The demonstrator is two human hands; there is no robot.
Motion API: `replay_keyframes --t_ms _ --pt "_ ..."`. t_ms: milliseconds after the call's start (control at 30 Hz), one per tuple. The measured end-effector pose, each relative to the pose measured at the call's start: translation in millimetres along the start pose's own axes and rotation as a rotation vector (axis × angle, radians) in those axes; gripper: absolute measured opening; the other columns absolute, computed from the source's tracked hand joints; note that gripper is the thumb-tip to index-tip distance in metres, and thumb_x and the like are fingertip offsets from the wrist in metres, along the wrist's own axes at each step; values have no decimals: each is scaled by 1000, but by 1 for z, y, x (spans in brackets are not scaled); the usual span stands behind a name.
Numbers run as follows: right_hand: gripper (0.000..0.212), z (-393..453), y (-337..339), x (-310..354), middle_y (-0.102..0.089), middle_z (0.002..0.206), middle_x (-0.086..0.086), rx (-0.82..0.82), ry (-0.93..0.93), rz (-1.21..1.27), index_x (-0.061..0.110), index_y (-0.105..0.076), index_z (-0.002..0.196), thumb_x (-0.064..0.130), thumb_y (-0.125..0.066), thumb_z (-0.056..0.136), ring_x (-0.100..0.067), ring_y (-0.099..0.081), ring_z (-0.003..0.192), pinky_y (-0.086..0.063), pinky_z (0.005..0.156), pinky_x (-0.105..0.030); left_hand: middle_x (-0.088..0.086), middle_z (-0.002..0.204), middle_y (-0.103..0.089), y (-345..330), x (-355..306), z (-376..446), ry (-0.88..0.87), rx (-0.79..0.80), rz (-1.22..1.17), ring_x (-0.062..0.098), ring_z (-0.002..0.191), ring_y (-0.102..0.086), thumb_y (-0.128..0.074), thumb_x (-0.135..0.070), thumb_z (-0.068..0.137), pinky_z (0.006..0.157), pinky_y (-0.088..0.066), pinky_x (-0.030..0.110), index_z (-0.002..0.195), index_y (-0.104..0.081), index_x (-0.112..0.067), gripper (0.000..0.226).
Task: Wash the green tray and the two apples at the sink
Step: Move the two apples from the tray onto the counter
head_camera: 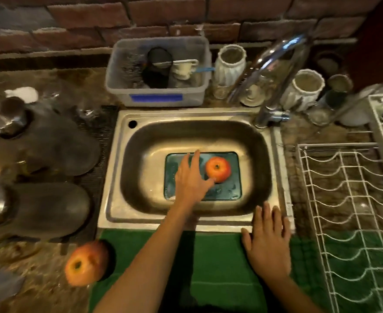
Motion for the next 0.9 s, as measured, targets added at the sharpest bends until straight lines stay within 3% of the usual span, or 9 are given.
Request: replay_keyframes --t_ms 133,367,600,900 --pt "76 0 -7 -3 -21 162 -19 -6 20 -13 4 -33 150 56 -29 95 -40 -19 148 -13 119 -59 16 161 -23 -40 -2 28 -3 89 31 35 148 -24 -81 -43 76 117 -30 52 158 -20 -24 104" --pt "74 0 -11 -2 -23 161 -18 -19 6 17 7 -37 149 56 -33 94 -39 -23 148 -15 118 -58 15 160 -24 -79 2 56 50 140 69 36 146 -25 -88 -45 66 114 -33 54 158 -17 -23 118" --pt "76 0 -10 -1 -24 161 -18 -39 18 22 6 -38 148 55 -42 90 -40 -23 147 -18 117 -58 9 149 -35 -84 3 60 48 115 14 32 134 -42 -90 -36 67 109 -42 48 153 -27 -21 108" --pt "73 -2 -8 -1 -22 162 -18 -44 16 21 7 -37 148 56 -35 94 -39 -20 149 -15 119 -57 9 141 -44 -67 -6 44 10 6 -14 30 126 -49 -90 -36 66 100 -48 46 148 -37 -19 99"
Point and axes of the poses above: each hand's wrist, its own z-axis towards the middle knuckle, its own y-axis out of the back of the hand, x = y × z, the point moved 2 cm from there along z, towards the middle knuckle
